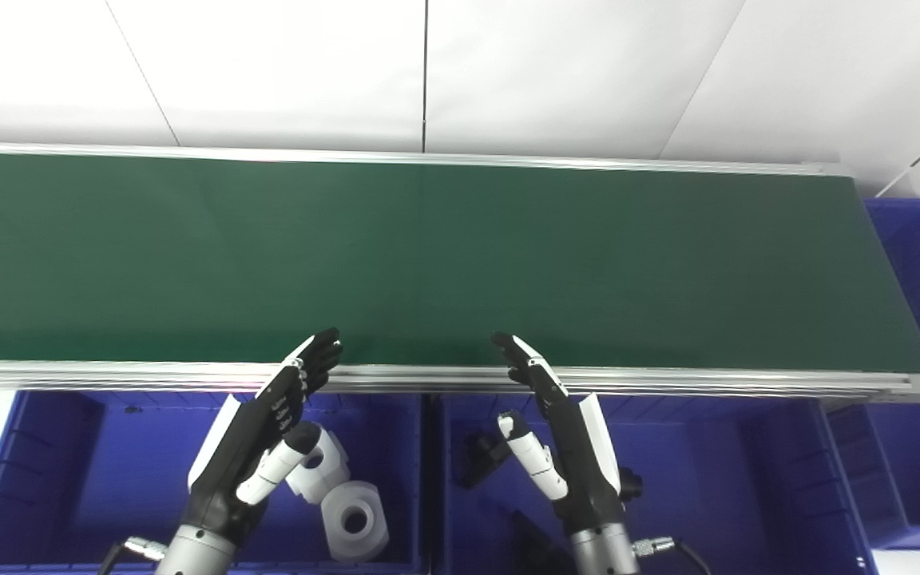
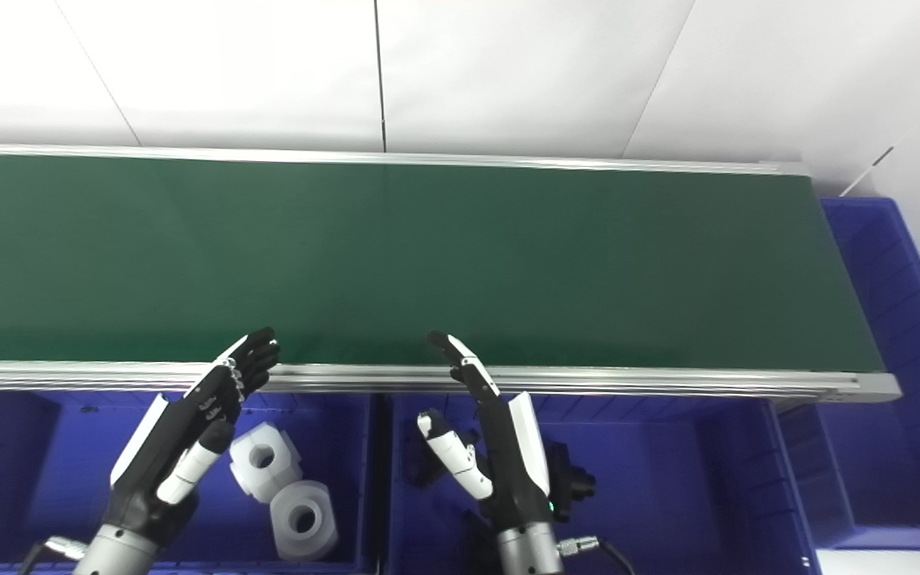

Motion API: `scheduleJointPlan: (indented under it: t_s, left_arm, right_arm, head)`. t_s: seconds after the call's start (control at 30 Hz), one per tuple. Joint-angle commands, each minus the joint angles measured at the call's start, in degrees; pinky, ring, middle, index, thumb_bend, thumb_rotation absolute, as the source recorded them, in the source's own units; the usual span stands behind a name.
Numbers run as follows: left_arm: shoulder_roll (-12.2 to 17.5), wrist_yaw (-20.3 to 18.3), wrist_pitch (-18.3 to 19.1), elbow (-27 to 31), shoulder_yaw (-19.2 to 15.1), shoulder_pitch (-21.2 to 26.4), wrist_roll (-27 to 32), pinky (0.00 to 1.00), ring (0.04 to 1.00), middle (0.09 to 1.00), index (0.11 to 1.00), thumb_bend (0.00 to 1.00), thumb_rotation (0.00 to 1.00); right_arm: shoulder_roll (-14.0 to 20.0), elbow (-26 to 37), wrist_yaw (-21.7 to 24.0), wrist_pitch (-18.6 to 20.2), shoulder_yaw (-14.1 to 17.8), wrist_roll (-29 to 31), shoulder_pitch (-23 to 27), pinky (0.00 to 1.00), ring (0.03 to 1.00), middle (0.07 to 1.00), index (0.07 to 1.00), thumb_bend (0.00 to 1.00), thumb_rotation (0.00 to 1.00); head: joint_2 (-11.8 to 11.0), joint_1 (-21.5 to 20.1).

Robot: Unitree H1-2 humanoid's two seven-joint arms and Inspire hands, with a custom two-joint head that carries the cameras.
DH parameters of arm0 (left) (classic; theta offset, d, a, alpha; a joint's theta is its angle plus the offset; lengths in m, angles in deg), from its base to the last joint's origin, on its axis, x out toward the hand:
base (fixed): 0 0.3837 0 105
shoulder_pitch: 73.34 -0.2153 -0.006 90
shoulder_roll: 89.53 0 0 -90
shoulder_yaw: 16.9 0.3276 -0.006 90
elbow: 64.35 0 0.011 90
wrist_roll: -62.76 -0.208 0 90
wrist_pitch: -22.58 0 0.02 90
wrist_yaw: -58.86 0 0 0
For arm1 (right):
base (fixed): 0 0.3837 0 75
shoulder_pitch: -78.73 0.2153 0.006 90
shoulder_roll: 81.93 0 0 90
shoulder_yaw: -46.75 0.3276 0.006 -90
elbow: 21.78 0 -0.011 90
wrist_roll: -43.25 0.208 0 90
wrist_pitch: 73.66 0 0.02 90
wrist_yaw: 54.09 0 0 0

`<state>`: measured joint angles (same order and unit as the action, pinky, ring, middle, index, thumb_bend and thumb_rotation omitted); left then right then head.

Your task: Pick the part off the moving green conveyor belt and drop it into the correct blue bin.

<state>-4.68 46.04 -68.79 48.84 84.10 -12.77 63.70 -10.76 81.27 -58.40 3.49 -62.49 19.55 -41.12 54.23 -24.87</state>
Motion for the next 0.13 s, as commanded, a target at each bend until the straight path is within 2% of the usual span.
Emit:
scheduleJointPlan:
  t_s: [0.0,0.1]
  left_arm:
    - [0.4,-0.5,-0.2,1.8,0.0,0.3,1.2,0.95,0.940,0.925,0.920,0.76,0.84]
    - [0.3,-0.4,0.5,2.1,0.0,0.4,1.3,0.94,0.936,0.922,0.916,0.77,0.83]
  right_arm:
    - [-4.3,0.0,-0.1,-0.3,-4.5,-1.5,0.9,0.87,0.905,0.900,0.870,0.74,1.00]
    - [-3.9,0.4,0.4,0.0,-4.7,-1.1,1.0,0.89,0.922,0.912,0.882,0.73,1.00]
  head:
    - [0.2,0.2]
    - [0.3,0.0]
